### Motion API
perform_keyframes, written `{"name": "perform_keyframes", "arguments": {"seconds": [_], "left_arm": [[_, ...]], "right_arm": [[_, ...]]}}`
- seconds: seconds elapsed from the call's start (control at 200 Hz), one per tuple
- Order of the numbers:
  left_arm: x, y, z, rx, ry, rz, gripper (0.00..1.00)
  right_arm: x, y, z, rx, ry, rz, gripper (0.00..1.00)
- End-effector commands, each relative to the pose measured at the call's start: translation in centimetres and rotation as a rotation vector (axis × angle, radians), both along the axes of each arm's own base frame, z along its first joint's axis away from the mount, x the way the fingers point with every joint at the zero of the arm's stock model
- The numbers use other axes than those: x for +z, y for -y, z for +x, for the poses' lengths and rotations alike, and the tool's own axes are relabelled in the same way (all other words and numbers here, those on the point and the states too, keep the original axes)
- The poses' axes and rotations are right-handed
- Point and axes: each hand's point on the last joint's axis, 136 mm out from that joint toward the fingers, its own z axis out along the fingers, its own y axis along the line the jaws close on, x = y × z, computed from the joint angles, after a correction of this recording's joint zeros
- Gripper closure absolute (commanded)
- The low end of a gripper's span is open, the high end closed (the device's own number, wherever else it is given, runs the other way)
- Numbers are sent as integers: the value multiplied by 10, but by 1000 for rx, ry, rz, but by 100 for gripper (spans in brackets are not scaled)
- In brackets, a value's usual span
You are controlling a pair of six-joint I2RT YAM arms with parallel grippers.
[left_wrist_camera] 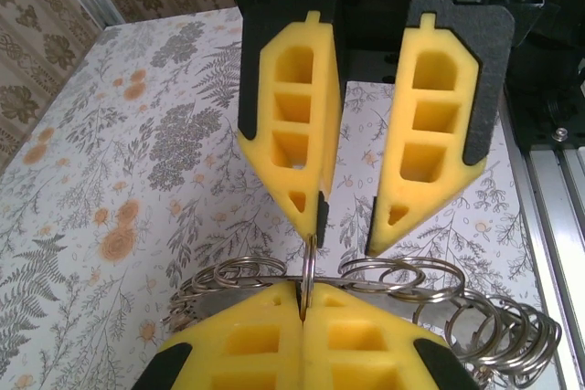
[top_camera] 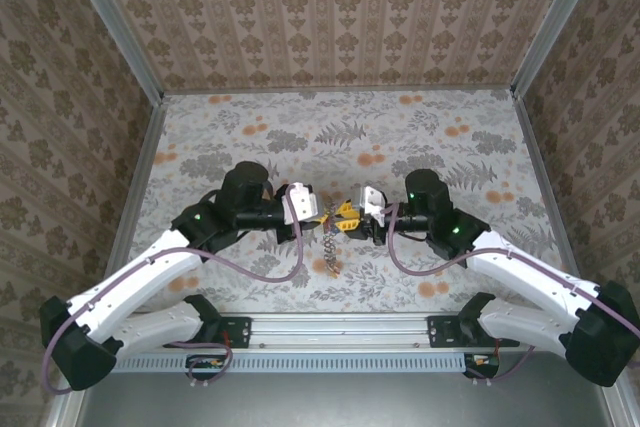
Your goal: Put the keys on the keyring
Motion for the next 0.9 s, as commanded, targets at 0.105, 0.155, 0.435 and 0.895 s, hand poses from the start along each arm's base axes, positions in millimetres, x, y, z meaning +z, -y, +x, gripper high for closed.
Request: {"name": "perform_keyframes", "arguments": {"seconds": [0.105,0.155,0.435,0.895], "left_arm": [[17,8,-4,-62,34,-4,100],[16,9,-4,-70,31,1,100],[15,15,-5,-92,27,9,100],[10,17,-6,-104,18,22,100]], "right_arm": [[0,0,-3,30,5,-66,73],[1,0,1,17,10,-64,72],[5,-6,4,35,9,-63,71],[16,-6,10,2,22,-42,80]]}}
